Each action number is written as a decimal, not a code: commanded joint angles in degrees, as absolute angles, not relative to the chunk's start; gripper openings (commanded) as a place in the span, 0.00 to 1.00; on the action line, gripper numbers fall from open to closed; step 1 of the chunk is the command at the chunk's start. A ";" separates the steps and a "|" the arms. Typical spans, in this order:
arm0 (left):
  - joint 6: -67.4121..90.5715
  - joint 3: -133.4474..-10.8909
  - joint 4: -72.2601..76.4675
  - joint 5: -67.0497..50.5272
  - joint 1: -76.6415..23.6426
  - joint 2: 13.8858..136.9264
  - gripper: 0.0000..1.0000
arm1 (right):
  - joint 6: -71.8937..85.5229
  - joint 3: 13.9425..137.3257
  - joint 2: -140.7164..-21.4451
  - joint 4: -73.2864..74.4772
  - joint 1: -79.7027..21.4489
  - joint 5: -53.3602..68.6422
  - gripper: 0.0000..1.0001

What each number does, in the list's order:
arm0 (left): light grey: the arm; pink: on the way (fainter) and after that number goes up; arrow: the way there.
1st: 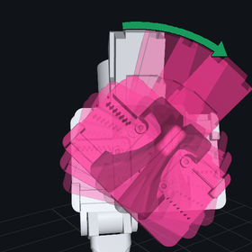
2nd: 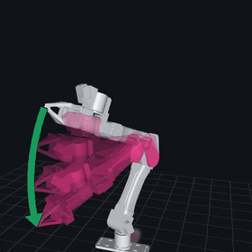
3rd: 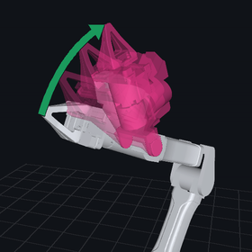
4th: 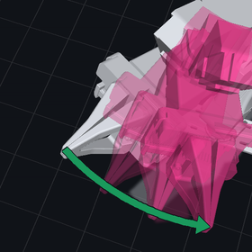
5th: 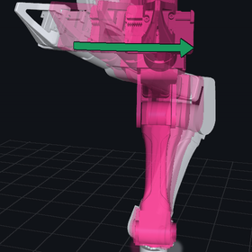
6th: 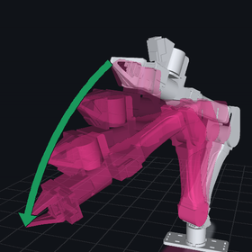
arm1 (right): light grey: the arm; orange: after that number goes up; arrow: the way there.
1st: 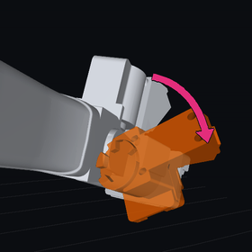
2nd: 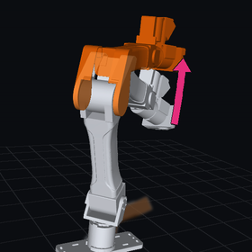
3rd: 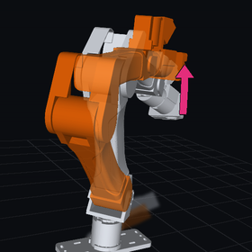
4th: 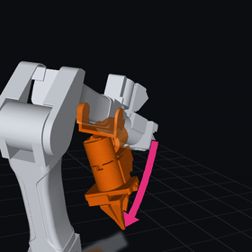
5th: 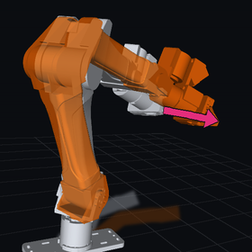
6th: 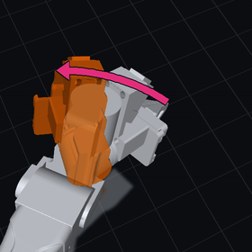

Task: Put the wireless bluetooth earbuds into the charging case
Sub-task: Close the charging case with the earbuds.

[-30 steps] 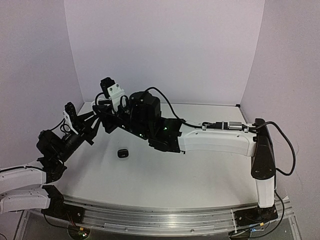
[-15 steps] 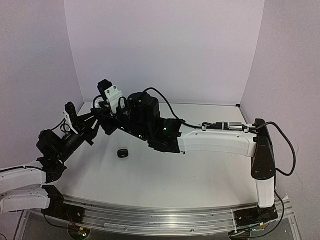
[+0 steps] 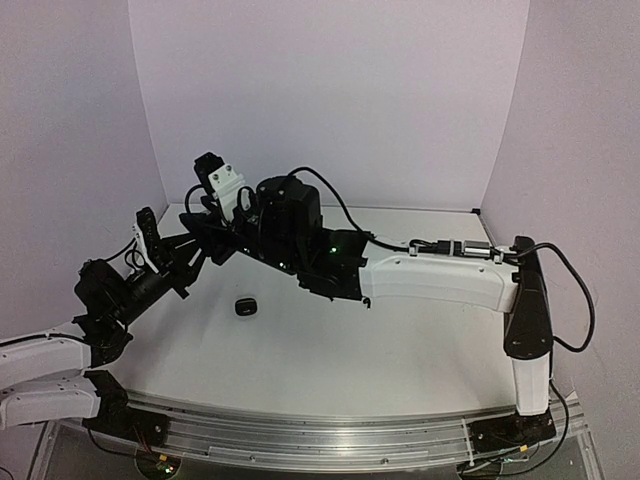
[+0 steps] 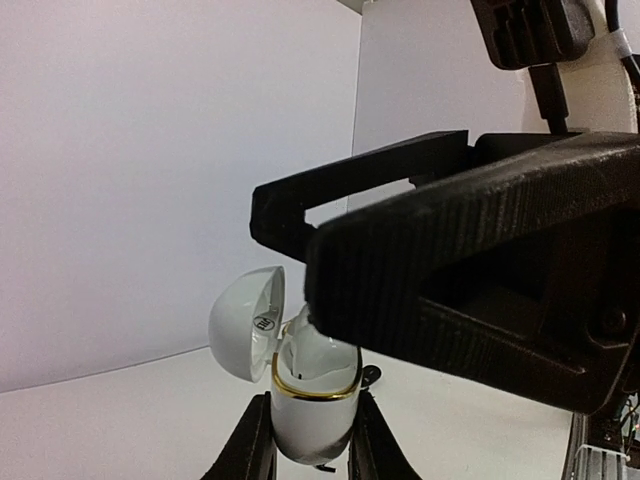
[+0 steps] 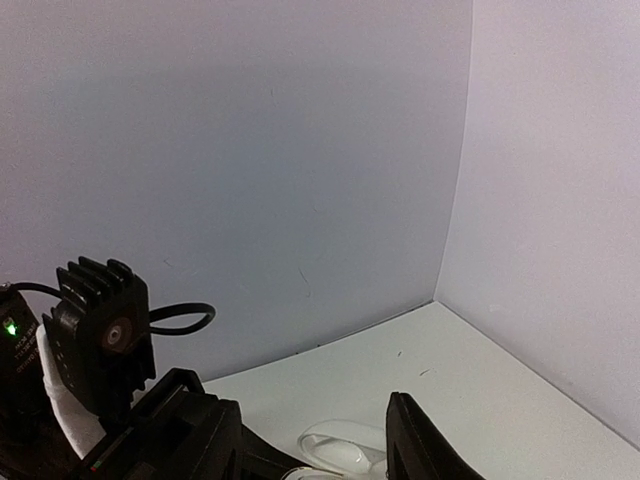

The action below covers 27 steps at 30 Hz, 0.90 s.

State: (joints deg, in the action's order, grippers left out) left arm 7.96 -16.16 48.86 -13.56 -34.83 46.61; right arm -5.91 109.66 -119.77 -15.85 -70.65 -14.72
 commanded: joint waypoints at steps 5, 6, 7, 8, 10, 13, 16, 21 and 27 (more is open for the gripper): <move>6.78 -18.26 43.75 -17.43 -34.89 46.21 0.00 | -1.92 113.41 -111.52 -12.72 -70.48 -11.66 0.50; 4.90 -17.90 43.33 -18.56 -34.89 46.16 0.00 | -0.30 113.94 -110.99 -11.43 -70.22 -12.22 0.50; 3.02 -17.45 42.95 -19.99 -34.89 46.16 0.00 | 1.90 114.54 -110.67 -9.97 -69.89 -12.92 0.50; 1.09 -17.02 42.61 -21.37 -34.89 46.05 0.00 | 3.87 115.10 -110.56 -8.05 -69.27 -13.58 0.50; -6.03 -16.11 42.22 -25.05 -34.89 45.83 0.00 | 9.12 116.79 -111.26 -2.52 -67.80 -14.33 0.48; -16.04 -15.65 40.92 -29.49 -34.89 45.56 0.00 | 17.96 120.27 -113.90 8.56 -65.04 -14.32 0.43; -24.45 -16.05 39.23 -31.79 -34.88 45.74 0.00 | 21.98 123.71 -117.04 16.99 -64.28 -13.67 0.41; -30.33 -17.61 37.88 -31.52 -34.89 47.50 0.00 | 25.01 123.98 -119.28 22.67 -64.29 -7.13 0.41; -29.55 -19.91 36.98 -27.82 -34.91 49.01 0.00 | 24.85 117.06 -116.55 25.12 -65.54 -1.80 0.40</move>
